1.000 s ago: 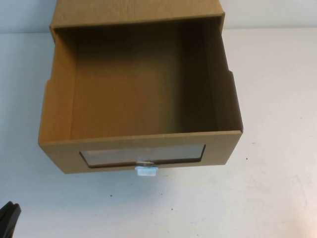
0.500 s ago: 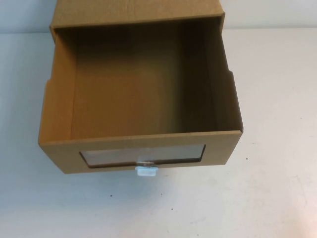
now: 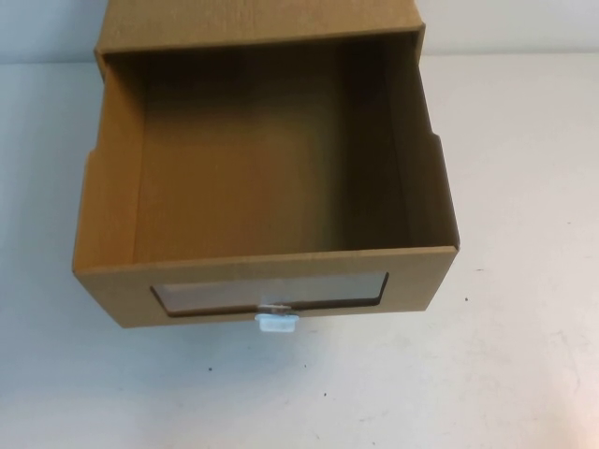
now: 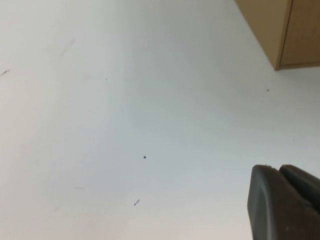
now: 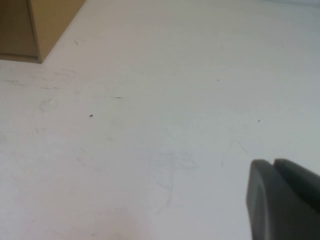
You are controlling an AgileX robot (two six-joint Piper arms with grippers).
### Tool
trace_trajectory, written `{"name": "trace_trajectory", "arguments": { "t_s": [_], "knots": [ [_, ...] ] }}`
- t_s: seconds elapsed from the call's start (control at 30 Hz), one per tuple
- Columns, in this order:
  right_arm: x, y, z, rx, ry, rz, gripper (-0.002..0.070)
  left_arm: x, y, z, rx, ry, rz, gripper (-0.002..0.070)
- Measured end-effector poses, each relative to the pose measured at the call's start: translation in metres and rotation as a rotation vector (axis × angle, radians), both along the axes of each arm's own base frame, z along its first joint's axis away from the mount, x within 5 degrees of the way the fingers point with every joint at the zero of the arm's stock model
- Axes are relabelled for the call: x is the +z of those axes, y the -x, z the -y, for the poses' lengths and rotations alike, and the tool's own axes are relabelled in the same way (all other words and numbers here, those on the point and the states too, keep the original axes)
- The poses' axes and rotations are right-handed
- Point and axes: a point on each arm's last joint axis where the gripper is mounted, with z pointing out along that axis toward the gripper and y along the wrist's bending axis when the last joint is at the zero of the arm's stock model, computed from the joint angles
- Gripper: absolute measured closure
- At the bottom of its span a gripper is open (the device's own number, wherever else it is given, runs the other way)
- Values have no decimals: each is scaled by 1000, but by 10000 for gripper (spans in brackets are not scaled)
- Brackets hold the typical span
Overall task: Open the shoe box
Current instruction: 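Pull the top drawer of the cardboard box fully open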
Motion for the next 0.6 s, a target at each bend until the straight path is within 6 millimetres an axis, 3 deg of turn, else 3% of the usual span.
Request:
{"name": "trace_trajectory", "arguments": {
  "t_s": [0.6],
  "knots": [
    [0, 0, 0, 0, 0, 0, 690, -1, 0, 0, 2, 0, -9, 680]
  ]
}}
